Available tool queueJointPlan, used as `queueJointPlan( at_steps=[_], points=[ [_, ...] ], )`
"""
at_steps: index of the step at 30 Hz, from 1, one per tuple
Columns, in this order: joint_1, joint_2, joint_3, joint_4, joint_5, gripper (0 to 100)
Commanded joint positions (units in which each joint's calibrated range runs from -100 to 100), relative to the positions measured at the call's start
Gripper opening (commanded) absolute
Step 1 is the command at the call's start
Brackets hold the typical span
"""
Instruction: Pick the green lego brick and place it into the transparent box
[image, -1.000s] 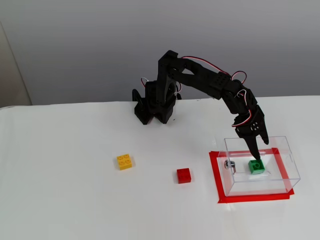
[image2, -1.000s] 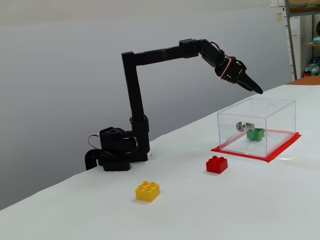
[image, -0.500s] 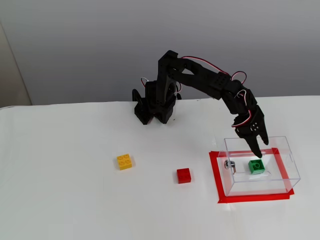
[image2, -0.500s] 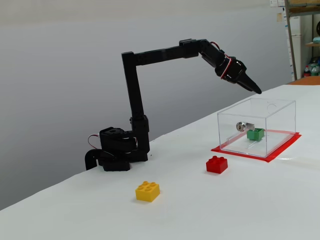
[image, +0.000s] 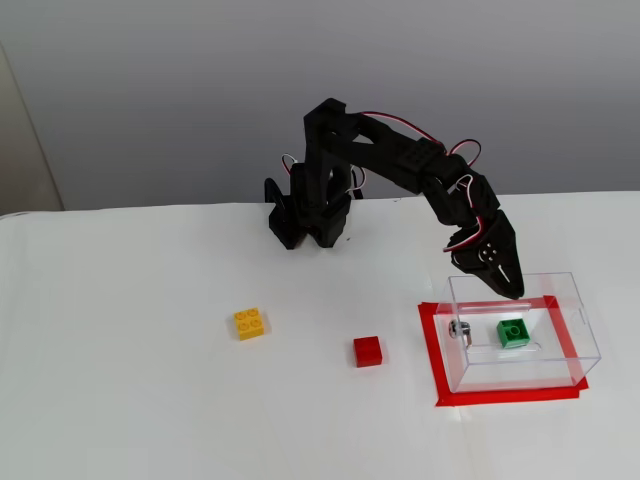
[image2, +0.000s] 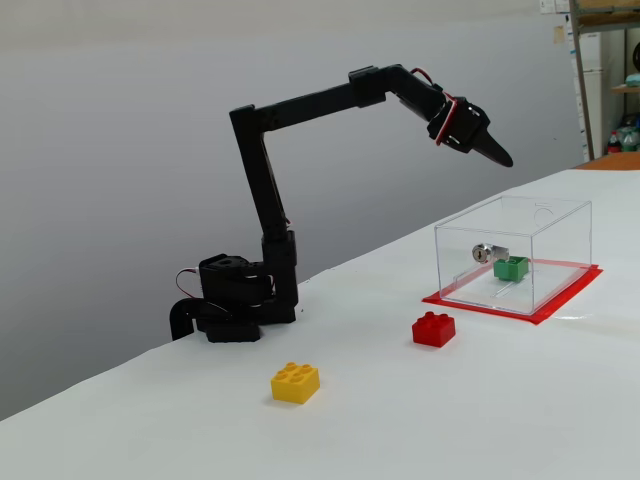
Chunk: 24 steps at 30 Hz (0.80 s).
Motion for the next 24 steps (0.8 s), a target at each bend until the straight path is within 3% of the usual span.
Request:
queueJointPlan(
  at_steps=[1, 10, 24],
  points=[
    [2.9, -5.0, -2.0, 3.8, -0.2, 1],
    [10.9, -12.8, -1.6, 13.2, -0.3, 1],
    [25.3, -35.5, 19.7, 13.4, -0.3, 1]
  ],
)
